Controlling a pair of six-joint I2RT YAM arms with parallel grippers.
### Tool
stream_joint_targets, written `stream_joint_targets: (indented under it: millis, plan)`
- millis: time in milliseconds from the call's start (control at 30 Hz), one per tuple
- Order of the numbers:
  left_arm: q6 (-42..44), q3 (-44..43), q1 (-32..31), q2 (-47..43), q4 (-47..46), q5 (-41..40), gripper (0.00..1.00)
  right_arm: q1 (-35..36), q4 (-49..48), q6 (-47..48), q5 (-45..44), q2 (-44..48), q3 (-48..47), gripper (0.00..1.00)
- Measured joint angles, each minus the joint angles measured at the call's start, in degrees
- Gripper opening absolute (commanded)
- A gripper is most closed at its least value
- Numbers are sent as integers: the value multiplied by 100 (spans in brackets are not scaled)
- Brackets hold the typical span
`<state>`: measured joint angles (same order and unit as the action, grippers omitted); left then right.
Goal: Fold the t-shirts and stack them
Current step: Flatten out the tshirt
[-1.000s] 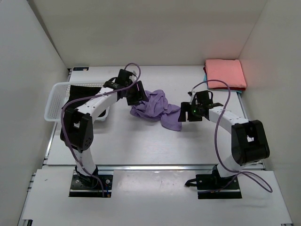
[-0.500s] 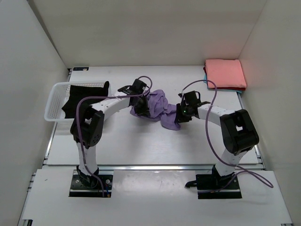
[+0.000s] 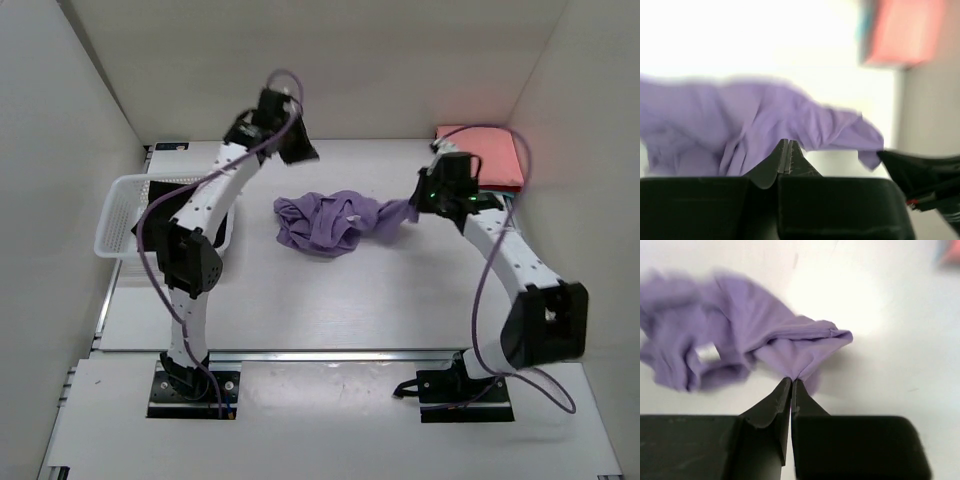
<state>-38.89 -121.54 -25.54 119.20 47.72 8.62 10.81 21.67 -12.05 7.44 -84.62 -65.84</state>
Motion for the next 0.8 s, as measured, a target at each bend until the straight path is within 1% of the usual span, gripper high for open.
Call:
stream_joint_targets:
  millis: [67,100,133,200,267,300,333,400,433,500,533,567,600,667,700,733,767,800]
  plan:
    - [11,-903,240,-26,-79,153,0,-240,-63,122,-229,590,-291,0]
    - [7,-1209,352,-87,-190,267,0,-343,-122,177,-289,846,-400,0]
    - [-11,-1335,505,-234,-326,393,0,-498,-186,234,-306,1132,-511,0]
    - [-7,-1224,719,-592,-452,560,0,-728,-262,321,-267,1574,-645,0]
    - [125,-682,796,-1075,-575,621,0,-837,-273,391,-245,1941,-686,0]
    - [214,-376,761,-1274,-592,629,11,-828,-267,424,-249,2057,-669,1]
    - [332,-35,654,-1462,-590,636,32,-765,-278,450,-249,2170,-603,0]
    - [555,544,330,-1655,-584,669,44,-557,-286,459,-256,2363,-304,0]
    - [638,828,90,-1668,-610,686,47,-452,-256,455,-256,2448,-90,0]
    - [767,1316,-415,-1556,-623,726,44,-321,-184,428,-243,2538,299,0]
    - [815,1552,-667,-1469,-643,728,41,-295,-127,400,-232,2566,485,0]
    - [863,1764,-896,-1357,-632,732,42,-306,-76,343,-229,2586,678,0]
    - [911,1919,-1130,-1231,-608,754,44,-328,-17,313,-229,2594,822,1]
    - [975,2159,-1495,-962,-634,787,55,-387,50,262,-232,2603,1032,0]
    - [962,2243,-1604,-866,-640,804,56,-411,81,245,-243,2614,1099,0]
    - [929,2334,-1692,-765,-678,820,61,-428,105,212,-256,2629,1147,0]
    - [885,2435,-1738,-702,-769,826,63,-461,101,190,-269,2658,1200,0]
    - [807,2562,-1764,-671,-872,826,64,-498,109,170,-273,2693,1252,0]
